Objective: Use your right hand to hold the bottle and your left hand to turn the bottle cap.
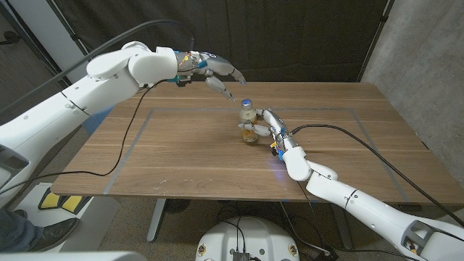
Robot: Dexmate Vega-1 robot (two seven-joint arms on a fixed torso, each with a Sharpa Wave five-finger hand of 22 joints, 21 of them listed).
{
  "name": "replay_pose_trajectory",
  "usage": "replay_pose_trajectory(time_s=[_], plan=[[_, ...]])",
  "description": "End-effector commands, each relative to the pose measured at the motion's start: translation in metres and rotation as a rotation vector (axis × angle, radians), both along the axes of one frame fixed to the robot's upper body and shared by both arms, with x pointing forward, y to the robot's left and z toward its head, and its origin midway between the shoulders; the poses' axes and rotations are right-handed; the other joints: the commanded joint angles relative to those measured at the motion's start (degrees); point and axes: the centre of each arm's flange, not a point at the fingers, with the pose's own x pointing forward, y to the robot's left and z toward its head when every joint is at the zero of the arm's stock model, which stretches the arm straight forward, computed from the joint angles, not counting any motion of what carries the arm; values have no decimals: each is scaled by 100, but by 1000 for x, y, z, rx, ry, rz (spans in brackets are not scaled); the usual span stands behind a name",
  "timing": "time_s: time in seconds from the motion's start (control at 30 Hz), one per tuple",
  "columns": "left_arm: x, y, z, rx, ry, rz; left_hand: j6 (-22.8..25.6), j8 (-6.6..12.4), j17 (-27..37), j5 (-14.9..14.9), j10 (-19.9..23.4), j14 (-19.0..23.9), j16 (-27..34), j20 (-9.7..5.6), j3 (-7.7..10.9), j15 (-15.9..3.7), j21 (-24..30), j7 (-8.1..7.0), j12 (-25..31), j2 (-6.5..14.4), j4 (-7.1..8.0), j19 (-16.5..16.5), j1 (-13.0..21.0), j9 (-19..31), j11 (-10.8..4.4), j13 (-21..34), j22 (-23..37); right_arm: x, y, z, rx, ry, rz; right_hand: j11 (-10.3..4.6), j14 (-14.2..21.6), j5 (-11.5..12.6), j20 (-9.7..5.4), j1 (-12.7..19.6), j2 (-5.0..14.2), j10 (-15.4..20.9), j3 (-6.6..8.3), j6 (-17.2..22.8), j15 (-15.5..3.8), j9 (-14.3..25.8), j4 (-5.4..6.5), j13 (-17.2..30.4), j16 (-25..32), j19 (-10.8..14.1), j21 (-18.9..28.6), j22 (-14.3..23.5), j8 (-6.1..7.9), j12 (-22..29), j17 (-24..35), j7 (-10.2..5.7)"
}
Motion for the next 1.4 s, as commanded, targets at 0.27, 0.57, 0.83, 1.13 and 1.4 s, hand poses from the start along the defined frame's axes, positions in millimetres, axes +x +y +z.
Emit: replay_pose_trajectory(time_s=[0.27, 0.57, 0.83, 1.13, 1.4], plan=[[12, -21, -4, 72, 27, -29, -37, -33, 0, -28, -29, 102, 15, 20, 22, -67, -7, -2, -27, 52, -2, 60, 79, 33, -37, 24, 10, -1, 2, 1, 11, -3, -3, -77, -53, -28, -627, 417, 487, 10, -2, 59, -716, 1, 34, 28, -13, -27, -2, 32, -22, -38, 2, -94], [18, -30, -14, 90, -12, -41, 44, -1, 6, -31, 69, 374, 85, -4, 55, -126, 24, -24, 8, 105, 13, 173, 157, 40, -118, 31, 9, 0, 2, -1, 21, -3, -5, -98, -53, -29, -622, 423, 498, 28, 0, 71, -718, 1, 36, 29, -10, -31, -6, 33, -31, -47, 3, -102], [25, -33, -20, 88, -16, -64, 220, 59, 7, -30, 272, 579, 116, -30, 101, -172, 67, -73, 67, 170, 20, 318, 253, 45, -178, 36, 8, 1, 3, -4, 27, 1, -6, -91, -44, -31, -617, 418, 510, 41, -1, 80, -711, 1, 43, 29, -4, -33, -9, 35, -40, -57, 5, -105], [31, -38, -27, 86, 9, -78, 459, 130, -4, -28, 465, 859, 145, -61, 179, -241, 141, -76, 99, 230, -16, 552, 444, 51, -227, 41, 3, 1, 2, -6, 31, 3, -10, -106, -53, -37, -595, 409, 511, 50, -9, 98, -706, 1, 50, 30, -7, -51, -19, 37, -48, -71, 5, -109], [35, -39, -28, 79, 17, -80, 569, 147, -10, -15, 649, 948, 103, -13, 302, -236, 171, -40, 125, 358, -46, 672, 681, 62, -215, 50, -3, 1, 2, -5, 29, 4, -9, -133, -72, -40, -581, 404, 512, 55, -14, 112, -708, 1, 54, 31, -12, -63, -26, 39, -56, -87, 5, -134]])
